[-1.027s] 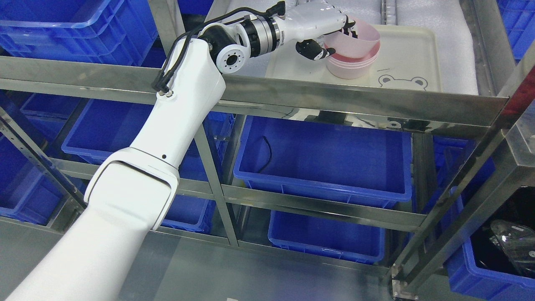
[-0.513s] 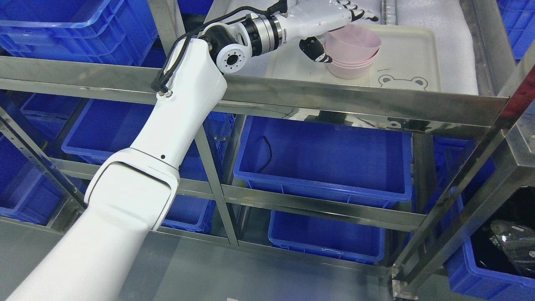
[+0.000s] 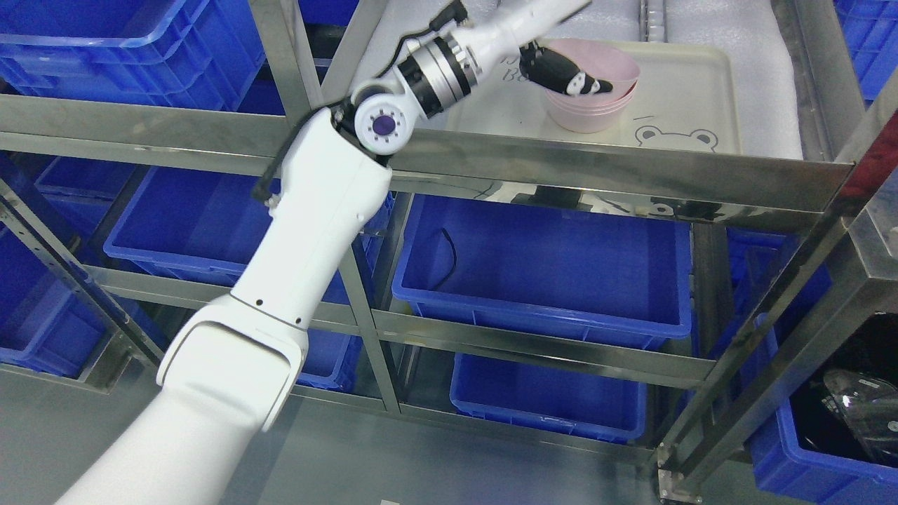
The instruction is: Stack pink IKEA bowl on shelf middle layer
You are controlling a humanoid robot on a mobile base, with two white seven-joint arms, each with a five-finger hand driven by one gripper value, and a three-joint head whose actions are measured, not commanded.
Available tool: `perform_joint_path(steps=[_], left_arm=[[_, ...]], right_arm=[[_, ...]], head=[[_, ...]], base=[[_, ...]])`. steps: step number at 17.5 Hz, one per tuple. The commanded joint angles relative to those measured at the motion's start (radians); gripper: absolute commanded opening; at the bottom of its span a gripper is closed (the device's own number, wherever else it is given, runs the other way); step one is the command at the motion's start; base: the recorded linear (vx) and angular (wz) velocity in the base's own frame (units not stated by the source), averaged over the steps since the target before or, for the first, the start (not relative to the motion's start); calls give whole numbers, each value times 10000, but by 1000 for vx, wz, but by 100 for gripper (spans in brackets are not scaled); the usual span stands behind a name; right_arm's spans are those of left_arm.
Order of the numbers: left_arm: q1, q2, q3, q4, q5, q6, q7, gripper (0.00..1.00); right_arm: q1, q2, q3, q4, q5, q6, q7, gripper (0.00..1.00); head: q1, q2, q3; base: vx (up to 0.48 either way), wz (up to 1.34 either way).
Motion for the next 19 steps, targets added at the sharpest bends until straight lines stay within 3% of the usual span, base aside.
perform_joint_path(steps=[1, 4, 8, 10, 14, 15, 19], left_arm=[[3371, 173, -2169, -3342, 1291, -456, -24, 97], [4385, 287, -2247, -3358, 1015, -1147, -25, 97], [6300, 750, -1867, -3023, 541, -1333, 6, 97], [7681, 187, -354, -2260, 371, -1349, 67, 97], [8360, 173, 2243, -1335, 751, -1165, 296, 97], [8498, 173, 2611, -1151, 1240, -982, 586, 97], [8714, 173, 3625, -1210, 3114, 1378, 1448, 98]], right_arm=[[230, -175, 0, -174, 0, -8, 3, 100], [230, -175, 0, -174, 0, -8, 3, 100], [230, -175, 0, -174, 0, -8, 3, 100], [230, -175, 0, -174, 0, -8, 3, 100], [230, -175, 0, -174, 0, -8, 3, 100], [230, -175, 0, -174, 0, -8, 3, 100], [230, -175, 0, -174, 0, -8, 3, 100]], head=[[0, 0, 0], [0, 0, 0], [0, 0, 0], [0, 0, 0], [0, 0, 0], [0, 0, 0], [0, 0, 0]], base=[[0, 0], [0, 0], [0, 0], [0, 0], [0, 0], [0, 0], [0, 0]])
